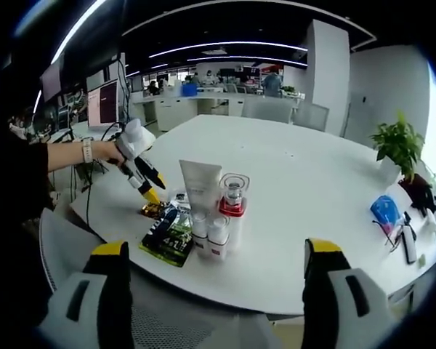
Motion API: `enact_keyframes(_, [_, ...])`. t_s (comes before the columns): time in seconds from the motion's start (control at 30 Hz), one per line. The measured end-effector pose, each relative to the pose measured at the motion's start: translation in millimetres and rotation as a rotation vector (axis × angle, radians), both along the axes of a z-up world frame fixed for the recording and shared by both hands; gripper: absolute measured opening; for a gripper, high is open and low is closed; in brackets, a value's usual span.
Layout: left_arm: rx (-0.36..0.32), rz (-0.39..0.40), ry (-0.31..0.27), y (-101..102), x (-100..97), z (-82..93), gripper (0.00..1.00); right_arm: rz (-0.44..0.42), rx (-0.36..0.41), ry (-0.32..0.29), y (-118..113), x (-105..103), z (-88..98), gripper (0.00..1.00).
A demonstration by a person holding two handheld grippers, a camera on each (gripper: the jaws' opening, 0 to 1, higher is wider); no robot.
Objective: Arrange the skincare products in the storage area until every visible bottle or jar stands upright without overlapping.
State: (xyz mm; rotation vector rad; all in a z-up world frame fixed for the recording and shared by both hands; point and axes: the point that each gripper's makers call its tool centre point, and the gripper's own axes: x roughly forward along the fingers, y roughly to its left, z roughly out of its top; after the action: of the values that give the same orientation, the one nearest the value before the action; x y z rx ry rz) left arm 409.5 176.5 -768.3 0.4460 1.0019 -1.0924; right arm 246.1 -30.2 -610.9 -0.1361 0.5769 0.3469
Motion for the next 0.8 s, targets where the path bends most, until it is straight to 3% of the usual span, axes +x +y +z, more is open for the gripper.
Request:
enact_keyframes(0.13, [-0.047,0.066,0.049,-5.3,2.1,-1.8,0.4,-0.009,0.001,-0.003,-3.9,3.2,-2.1,1.0])
enact_keyframes(0.37, [-0.037,0.125,0.089,-7.1,9.8,-7.4,0.36,-0.012,0.007,-0.019,-9.5,13.2,-1.7,1.0])
enact_keyframes(0.8, [-0.022,0.108,0.085,-41.7,27.3,-7.8,0.34,-0.022,0.018,-0.005,-26.0,19.2,-9.8,1.0])
